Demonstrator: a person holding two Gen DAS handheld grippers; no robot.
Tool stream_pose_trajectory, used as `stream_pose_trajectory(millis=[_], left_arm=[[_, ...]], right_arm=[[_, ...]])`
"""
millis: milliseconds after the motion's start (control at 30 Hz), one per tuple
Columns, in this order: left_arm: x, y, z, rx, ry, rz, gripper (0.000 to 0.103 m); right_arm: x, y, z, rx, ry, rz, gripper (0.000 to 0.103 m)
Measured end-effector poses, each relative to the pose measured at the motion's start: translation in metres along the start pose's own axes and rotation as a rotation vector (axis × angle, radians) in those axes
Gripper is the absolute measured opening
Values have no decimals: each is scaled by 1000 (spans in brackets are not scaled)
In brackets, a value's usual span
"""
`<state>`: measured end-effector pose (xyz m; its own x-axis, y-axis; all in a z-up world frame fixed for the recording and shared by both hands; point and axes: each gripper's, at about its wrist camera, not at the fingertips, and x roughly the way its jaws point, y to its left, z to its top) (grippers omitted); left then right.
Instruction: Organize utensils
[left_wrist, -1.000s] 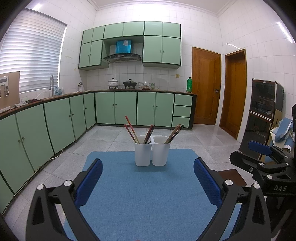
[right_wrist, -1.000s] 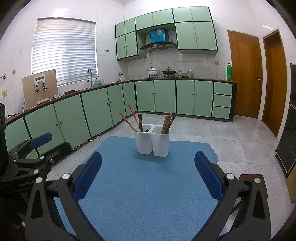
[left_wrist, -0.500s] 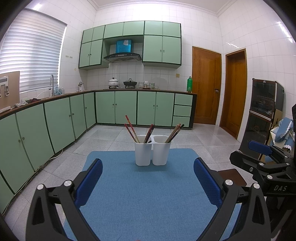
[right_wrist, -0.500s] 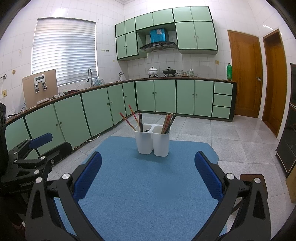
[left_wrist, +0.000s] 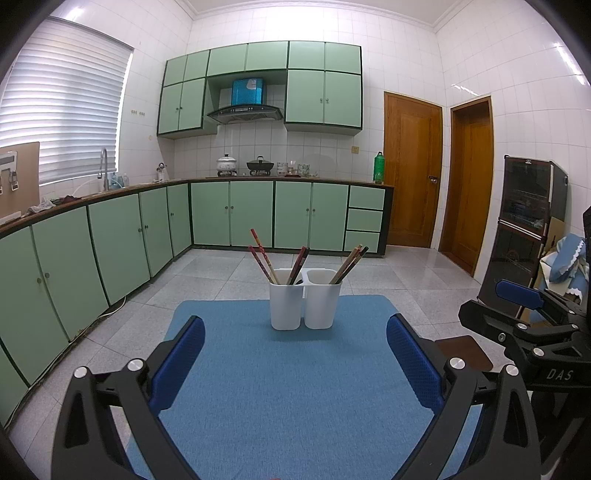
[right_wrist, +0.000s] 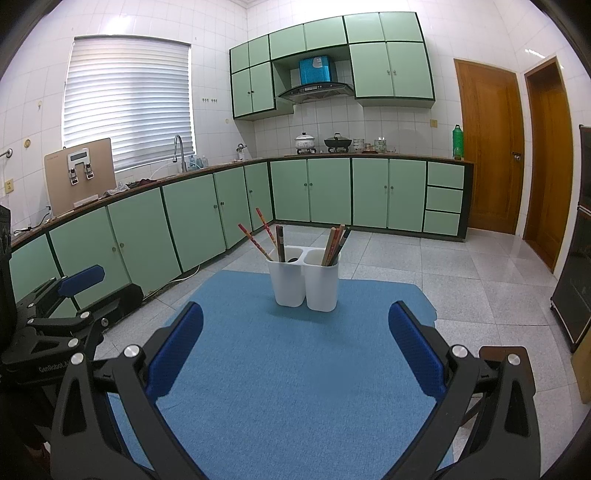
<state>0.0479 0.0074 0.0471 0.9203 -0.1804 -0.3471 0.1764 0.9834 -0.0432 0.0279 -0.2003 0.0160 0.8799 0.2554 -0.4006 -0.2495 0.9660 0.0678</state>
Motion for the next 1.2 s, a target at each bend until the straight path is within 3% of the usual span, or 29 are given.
stream_pose_trajectory(millis=[1200], left_arm=[[3, 4, -8, -6, 11, -5, 97]], right_arm=[[7, 1, -5, 5, 14, 0, 97]])
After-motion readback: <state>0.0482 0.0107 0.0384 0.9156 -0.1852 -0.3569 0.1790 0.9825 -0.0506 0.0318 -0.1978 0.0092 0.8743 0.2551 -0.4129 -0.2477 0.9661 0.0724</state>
